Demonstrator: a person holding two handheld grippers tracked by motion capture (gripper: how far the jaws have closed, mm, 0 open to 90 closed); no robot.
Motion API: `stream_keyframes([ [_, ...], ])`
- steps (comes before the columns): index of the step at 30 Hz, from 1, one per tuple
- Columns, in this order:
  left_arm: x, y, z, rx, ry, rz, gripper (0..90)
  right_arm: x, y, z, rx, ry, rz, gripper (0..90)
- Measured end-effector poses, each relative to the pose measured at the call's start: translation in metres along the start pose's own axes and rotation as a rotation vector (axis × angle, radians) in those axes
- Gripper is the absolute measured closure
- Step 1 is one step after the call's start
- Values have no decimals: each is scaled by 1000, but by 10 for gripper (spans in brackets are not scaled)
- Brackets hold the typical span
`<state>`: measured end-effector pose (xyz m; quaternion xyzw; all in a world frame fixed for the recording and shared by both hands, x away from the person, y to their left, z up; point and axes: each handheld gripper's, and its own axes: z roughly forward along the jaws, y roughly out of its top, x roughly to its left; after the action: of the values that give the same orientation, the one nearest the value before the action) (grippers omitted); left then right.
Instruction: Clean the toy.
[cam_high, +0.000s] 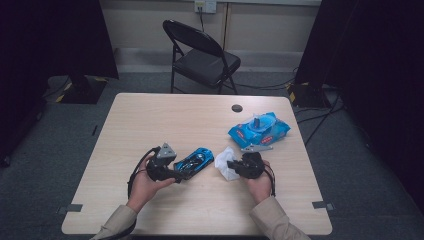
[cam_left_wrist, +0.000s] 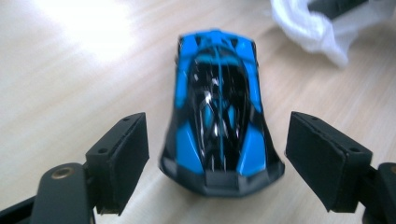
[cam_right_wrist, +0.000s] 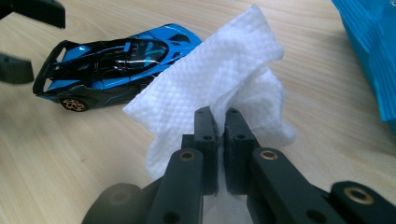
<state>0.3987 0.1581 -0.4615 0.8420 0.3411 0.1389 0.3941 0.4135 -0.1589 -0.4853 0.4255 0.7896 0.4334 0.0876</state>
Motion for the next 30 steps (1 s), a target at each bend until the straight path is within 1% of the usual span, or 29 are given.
stream_keyframes([
  [1, 0, 0, 0, 0, 0, 0, 227, 0, 0, 0, 0, 0, 0, 861],
  [2, 2, 8, 0, -11, -10, -1, 259, 1, -2, 0, -5, 7, 13, 861],
  [3, 2, 11, 0, -11, -8, 6, 271, 1, -3, -1, -9, 11, 15, 860],
  [4, 3, 15, 1, -12, -8, 7, 270, 1, -4, -1, -9, 10, 16, 861],
  [5, 3, 15, 1, -12, -8, 7, 273, 2, -5, -1, -11, 12, 14, 860],
  [6, 4, 21, 6, -4, -13, 17, 291, 2, -6, -2, -12, 12, 17, 860],
  [7, 3, 24, 9, -5, -18, 18, 310, 1, -6, -2, -13, 11, 22, 859],
  [9, 3, 26, 11, -7, -19, 20, 336, 1, -6, -3, -15, 3, 26, 859],
  [10, 2, 31, 18, 1, -21, 25, 350, 0, -5, -4, -20, 2, 28, 858],
  [11, 2, 31, 18, 1, -21, 25, 369, 0, -5, -4, -20, 2, 28, 858],
  [12, 2, 33, 25, 10, -32, 32, 392, -1, -5, -5, -21, -3, 27, 858],
  [13, 2, 33, 25, 10, -32, 32, 395, -1, -5, -5, -21, -3, 27, 858],
  [14, 1, 36, 31, 24, -33, 47, 414, -2, -6, -4, -14, -6, 18, 858],
  [16, 2, 38, 37, 34, -32, 48, 430, -3, -7, -4, -13, -4, 24, 858],
  [17, 2, 39, 40, 34, -39, 39, 434, -4, -7, -4, -12, -5, 25, 858],
  [19, 2, 39, 41, 37, -37, 42, 438, -5, -8, -5, -13, -10, 22, 857],
  [20, 2, 40, 45, 47, -43, 38, 440, -5, -8, -4, -8, -12, 17, 855],
  [22, 1, 40, 47, 53, -44, 36, 442, -5, -8, -4, -6, -18, 11, 852],
  [24, -1, 40, 49, 64, -37, 51, 460, -5, -10, -3, -1, -24, 1, 832],
  [26, -1, 40, 51, 68, -44, 45, 462, -4, -12, -2, 5, -26, -8, 834],
  [30, 0, 37, 52, 79, -43, 46, 475, -2, -14, 2, 16, -43, -36, 837],
])
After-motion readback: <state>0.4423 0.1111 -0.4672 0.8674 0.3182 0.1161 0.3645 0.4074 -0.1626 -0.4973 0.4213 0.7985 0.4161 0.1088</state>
